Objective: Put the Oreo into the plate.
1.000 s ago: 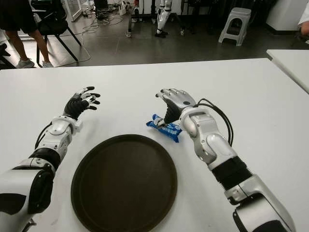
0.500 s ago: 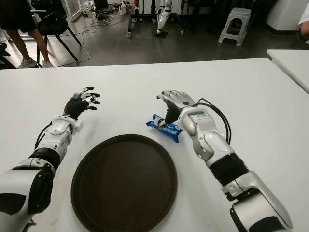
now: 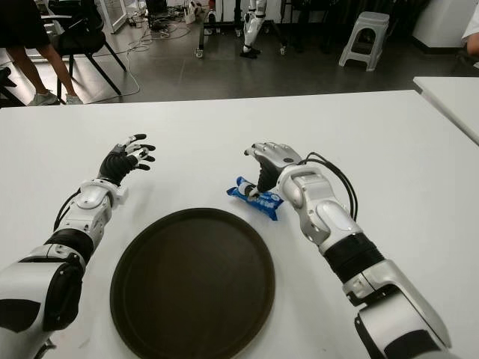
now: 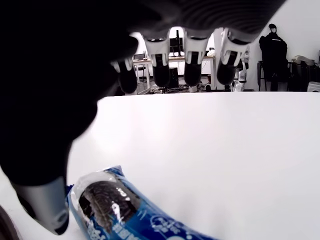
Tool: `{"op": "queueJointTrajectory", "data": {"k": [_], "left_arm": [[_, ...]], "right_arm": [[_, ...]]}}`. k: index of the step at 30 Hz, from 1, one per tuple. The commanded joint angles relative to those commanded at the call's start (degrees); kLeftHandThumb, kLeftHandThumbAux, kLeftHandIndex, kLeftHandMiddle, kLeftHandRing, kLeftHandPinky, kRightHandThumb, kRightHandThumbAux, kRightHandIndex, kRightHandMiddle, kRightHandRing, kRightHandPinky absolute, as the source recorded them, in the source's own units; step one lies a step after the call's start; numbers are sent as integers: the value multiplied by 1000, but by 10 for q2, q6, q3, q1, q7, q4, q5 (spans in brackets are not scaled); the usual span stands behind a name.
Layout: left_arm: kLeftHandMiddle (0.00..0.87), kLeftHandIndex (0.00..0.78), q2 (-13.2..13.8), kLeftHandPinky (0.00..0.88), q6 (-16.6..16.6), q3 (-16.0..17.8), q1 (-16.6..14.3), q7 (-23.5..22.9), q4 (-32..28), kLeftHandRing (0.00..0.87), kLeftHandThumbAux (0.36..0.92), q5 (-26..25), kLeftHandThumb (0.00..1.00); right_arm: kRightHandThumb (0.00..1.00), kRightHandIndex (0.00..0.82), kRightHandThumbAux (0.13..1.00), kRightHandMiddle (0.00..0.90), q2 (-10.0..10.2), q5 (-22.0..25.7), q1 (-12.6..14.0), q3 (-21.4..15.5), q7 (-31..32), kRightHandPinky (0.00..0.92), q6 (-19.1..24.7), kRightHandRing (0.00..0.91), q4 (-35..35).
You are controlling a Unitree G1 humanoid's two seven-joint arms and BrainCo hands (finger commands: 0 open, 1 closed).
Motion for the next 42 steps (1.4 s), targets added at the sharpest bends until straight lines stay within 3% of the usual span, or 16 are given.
{"op": "queueJointTrajectory", "data": {"k": [20, 29, 42], "left_arm": [[335, 182, 0, 443, -5, -4, 1, 2, 0, 394, 622, 3, 232], [328, 183, -1, 432, -3, -5, 0, 10, -1, 388, 628, 6, 241], [326, 177, 0, 437, -1, -9, 1, 10, -2, 387, 632, 9, 236]], "right_arm": [[0, 0, 717, 0, 5, -1, -19, 10, -13, 0, -14, 0, 49], [0, 0, 711, 0, 17, 18, -20, -6, -49, 0, -27, 0, 73], [0, 0, 713, 0, 20, 35, -27, -7, -41, 0, -27, 0, 88]]}}
